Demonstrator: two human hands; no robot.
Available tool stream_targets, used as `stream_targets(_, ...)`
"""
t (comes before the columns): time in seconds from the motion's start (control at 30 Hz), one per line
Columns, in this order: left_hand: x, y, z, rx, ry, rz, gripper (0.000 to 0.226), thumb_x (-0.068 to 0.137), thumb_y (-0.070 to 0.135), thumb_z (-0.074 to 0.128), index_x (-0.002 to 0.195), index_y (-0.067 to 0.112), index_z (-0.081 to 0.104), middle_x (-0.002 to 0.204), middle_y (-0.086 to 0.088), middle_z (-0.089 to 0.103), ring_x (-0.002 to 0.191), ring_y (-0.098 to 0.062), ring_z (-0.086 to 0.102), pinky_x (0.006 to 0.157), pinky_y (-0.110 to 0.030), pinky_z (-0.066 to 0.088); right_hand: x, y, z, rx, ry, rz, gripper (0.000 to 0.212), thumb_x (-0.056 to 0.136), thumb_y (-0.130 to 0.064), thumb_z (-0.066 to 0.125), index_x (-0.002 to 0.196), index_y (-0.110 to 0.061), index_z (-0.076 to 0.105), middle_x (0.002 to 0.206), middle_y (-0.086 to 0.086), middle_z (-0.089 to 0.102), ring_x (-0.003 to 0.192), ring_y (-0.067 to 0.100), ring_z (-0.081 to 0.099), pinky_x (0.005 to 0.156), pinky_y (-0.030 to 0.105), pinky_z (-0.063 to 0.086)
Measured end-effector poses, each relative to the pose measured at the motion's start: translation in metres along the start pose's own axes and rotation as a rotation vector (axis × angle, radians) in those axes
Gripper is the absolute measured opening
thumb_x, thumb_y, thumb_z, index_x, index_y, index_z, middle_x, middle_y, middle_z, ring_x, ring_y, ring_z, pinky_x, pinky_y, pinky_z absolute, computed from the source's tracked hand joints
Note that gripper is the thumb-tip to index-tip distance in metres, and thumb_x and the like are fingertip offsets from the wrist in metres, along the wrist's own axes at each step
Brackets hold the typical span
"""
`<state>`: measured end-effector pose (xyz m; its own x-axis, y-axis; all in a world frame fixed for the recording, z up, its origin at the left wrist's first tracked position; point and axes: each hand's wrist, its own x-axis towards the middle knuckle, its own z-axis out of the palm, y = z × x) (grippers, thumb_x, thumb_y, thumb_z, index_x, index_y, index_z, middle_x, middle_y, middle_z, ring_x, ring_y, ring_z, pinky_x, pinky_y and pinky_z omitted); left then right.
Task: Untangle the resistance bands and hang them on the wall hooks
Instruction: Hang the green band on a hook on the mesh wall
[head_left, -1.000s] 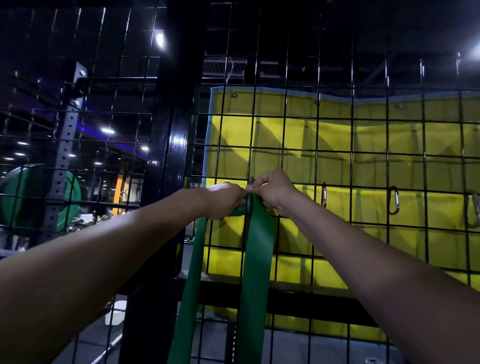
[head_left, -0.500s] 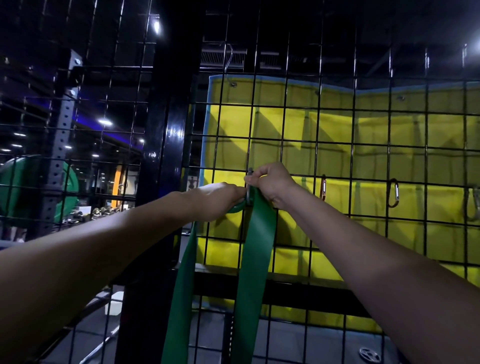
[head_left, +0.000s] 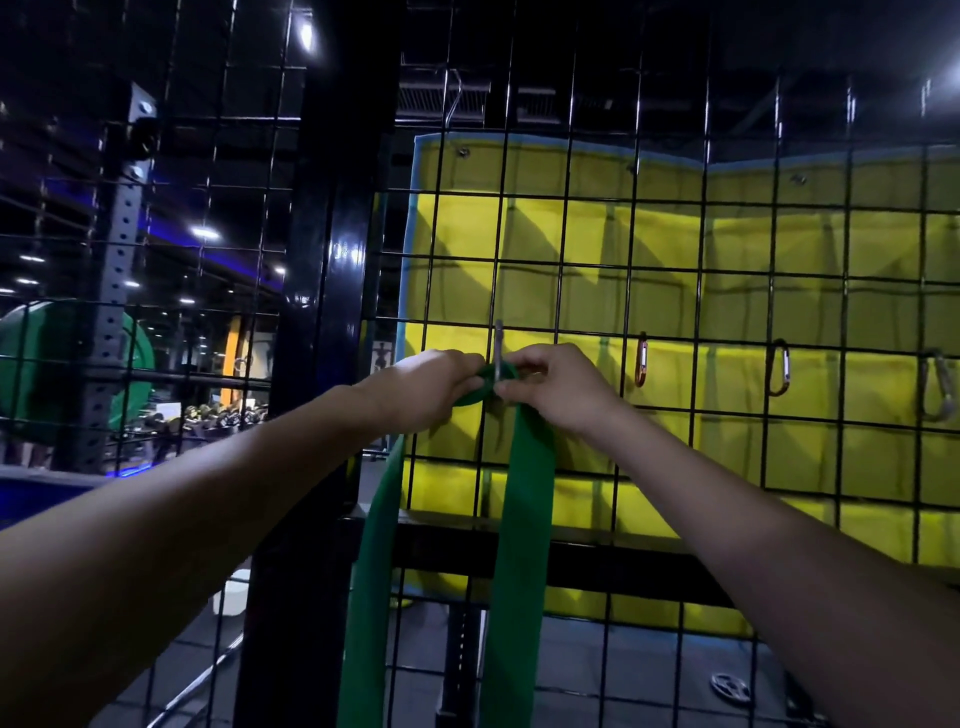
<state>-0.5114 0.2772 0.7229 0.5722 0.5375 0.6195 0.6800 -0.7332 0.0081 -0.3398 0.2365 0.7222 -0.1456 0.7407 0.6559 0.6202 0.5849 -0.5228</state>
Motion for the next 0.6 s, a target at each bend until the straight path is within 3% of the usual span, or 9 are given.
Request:
stream_targets(0.1, -0.005, 0.002, 0.01, -0.103, 0.107, -0.08, 0.024, 0.098, 0.025, 0.041, 0.074, 0.028, 0.043, 0.072, 0.0, 0.049, 0.062, -0.016, 0.047, 0.056, -0.029, 0.037, -0.005, -0.001, 0.002, -0.061, 0.051, -0.049, 0.031, 0.085, -0.014, 0.064, 0.116, -0.016, 0.066, 0.108, 0.004, 0.068, 0.096, 0.013, 0.058, 0.082, 0.023, 0.041)
stream_targets(0.17, -0.007, 0.007, 0.017, -0.148, 0.195, -0.154, 0.02, 0.097, 0.031, 0.043, 0.085, 0.018, 0.052, 0.083, -0.003, 0.052, 0.074, -0.02, 0.052, 0.061, -0.032, 0.042, -0.006, -0.003, 0.003, -0.056, 0.081, -0.05, 0.03, 0.085, -0.01, 0.063, 0.115, -0.015, 0.067, 0.107, 0.005, 0.069, 0.094, 0.014, 0.058, 0.08, 0.023, 0.041)
stream_targets(0.27, -0.007, 0.016, 0.024, -0.226, 0.302, -0.299, 0.034, 0.092, 0.046, 0.046, 0.111, 0.02, 0.057, 0.106, -0.001, 0.057, 0.092, -0.018, 0.056, 0.071, -0.033, 0.047, -0.006, 0.0, 0.004, 0.018, 0.106, -0.008, 0.029, 0.085, -0.005, 0.061, 0.112, -0.014, 0.068, 0.102, 0.007, 0.07, 0.091, 0.018, 0.06, 0.079, 0.029, 0.047)
stream_targets(0.33, -0.004, 0.022, 0.027, -0.273, 0.373, -0.362, 0.039, 0.09, 0.05, 0.047, 0.115, 0.022, 0.057, 0.111, 0.0, 0.06, 0.095, -0.017, 0.057, 0.069, -0.029, 0.044, -0.007, 0.002, 0.005, 0.109, 0.103, 0.019, 0.03, 0.085, -0.001, 0.059, 0.112, -0.012, 0.068, 0.1, 0.009, 0.07, 0.089, 0.02, 0.063, 0.082, 0.033, 0.051)
stream_targets(0.47, 0.007, 0.032, 0.029, -0.423, 0.44, -0.404, 0.041, 0.089, 0.043, 0.055, 0.115, 0.011, 0.056, 0.112, -0.005, 0.062, 0.092, -0.018, 0.056, 0.073, -0.026, 0.042, -0.006, 0.005, 0.005, 0.149, 0.121, 0.033, 0.034, 0.083, 0.005, 0.059, 0.114, -0.008, 0.066, 0.102, 0.01, 0.069, 0.089, 0.018, 0.06, 0.08, 0.03, 0.05)
stream_targets(0.6, 0.003, 0.034, 0.028, -0.47, 0.438, -0.336, 0.039, 0.088, 0.028, 0.062, 0.119, 0.008, 0.05, 0.108, -0.008, 0.058, 0.094, -0.021, 0.058, 0.072, -0.027, 0.047, -0.005, 0.001, 0.001, 0.12, 0.124, 0.051, 0.039, 0.078, 0.008, 0.062, 0.113, -0.008, 0.067, 0.102, 0.007, 0.067, 0.092, 0.02, 0.061, 0.081, 0.029, 0.05)
